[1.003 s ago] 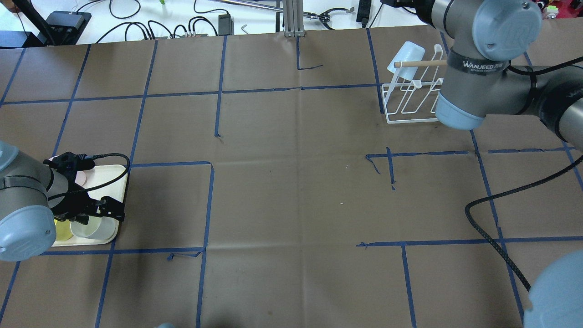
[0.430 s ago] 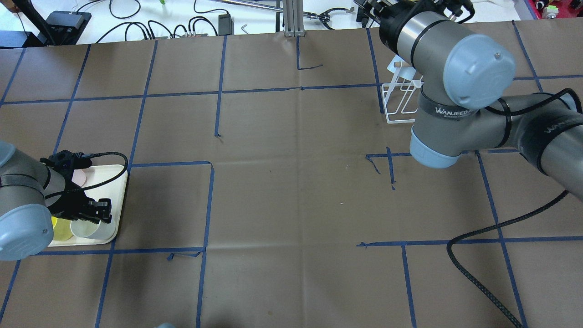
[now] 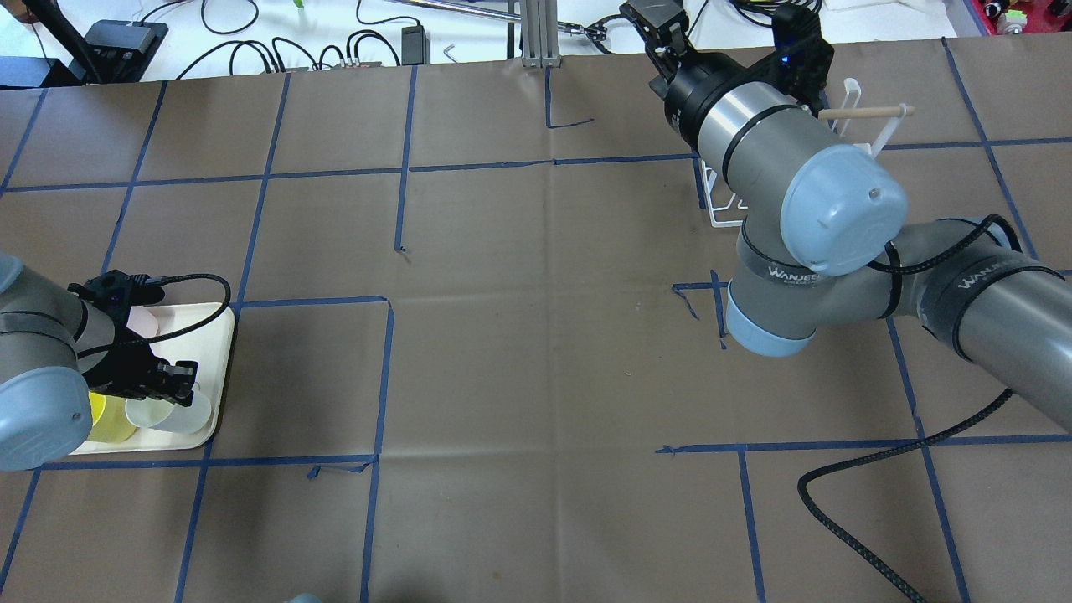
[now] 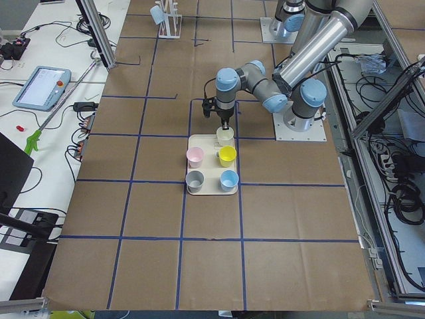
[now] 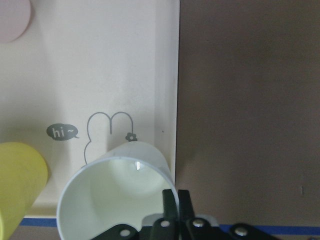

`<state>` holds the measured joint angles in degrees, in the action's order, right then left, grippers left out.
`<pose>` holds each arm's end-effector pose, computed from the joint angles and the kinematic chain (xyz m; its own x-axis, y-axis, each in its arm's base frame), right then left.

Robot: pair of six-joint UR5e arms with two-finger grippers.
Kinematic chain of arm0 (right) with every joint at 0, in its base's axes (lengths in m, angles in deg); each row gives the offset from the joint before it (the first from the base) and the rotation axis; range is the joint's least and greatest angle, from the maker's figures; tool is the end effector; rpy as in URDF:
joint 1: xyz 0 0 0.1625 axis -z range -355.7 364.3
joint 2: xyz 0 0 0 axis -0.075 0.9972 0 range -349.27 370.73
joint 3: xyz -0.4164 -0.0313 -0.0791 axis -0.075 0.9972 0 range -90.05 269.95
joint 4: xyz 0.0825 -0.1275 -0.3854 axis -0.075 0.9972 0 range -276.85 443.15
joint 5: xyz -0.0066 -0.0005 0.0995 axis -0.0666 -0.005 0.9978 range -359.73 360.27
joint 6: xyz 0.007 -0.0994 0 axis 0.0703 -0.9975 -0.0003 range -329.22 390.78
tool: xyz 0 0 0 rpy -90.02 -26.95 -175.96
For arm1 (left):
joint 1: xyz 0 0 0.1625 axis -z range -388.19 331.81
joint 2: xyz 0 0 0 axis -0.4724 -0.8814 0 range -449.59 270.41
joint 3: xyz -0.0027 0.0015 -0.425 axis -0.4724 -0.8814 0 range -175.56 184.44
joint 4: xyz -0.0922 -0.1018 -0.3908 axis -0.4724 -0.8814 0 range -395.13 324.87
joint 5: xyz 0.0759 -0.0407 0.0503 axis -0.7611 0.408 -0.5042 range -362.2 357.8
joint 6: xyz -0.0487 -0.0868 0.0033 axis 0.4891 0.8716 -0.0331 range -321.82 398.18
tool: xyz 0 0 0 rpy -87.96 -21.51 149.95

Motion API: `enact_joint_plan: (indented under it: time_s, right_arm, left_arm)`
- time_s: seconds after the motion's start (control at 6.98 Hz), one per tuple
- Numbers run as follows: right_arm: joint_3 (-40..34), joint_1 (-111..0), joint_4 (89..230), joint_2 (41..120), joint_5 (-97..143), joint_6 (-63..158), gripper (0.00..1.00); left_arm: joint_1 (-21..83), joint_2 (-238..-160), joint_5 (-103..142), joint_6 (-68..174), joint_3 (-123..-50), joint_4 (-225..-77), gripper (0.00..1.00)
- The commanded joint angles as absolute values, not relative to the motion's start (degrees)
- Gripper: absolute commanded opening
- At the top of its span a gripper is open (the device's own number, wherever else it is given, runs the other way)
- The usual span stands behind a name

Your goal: Transfer IKEA cup to right arm and place on rack

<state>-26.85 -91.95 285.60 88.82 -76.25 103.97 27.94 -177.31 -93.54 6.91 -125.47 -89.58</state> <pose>0.2116 -0.4945 0.4017 -0.3017 0.1715 -0.9379 0.8932 0.3948 -0.2151 0.1085 -0.3966 0.2446 -0.9990 -0.0448 -0.0011 -0.0449 0.9981 0.0432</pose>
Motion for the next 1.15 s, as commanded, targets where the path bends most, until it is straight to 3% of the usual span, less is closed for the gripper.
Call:
enact_joint_plan:
  time_s: [0.0, 0.43, 1.0]
  right_arm:
    - [-28.3, -92.2, 290.8, 88.6, -76.0, 111.6, 1.00]
    - [-28.3, -92.4, 293.6, 88.5, -76.9, 111.8, 1.00]
    - [-28.3, -92.5, 293.5, 88.5, -76.4, 113.4, 1.00]
  left_arm:
    - [28.5, -177.7, -94.5, 6.9, -120.4, -92.0, 0.00]
    - [36.5, -178.2, -94.0, 14.3, -106.0, -104.1, 0.00]
    - [39.5, -186.2, -93.4, 12.6, -88.7, -111.5, 0.00]
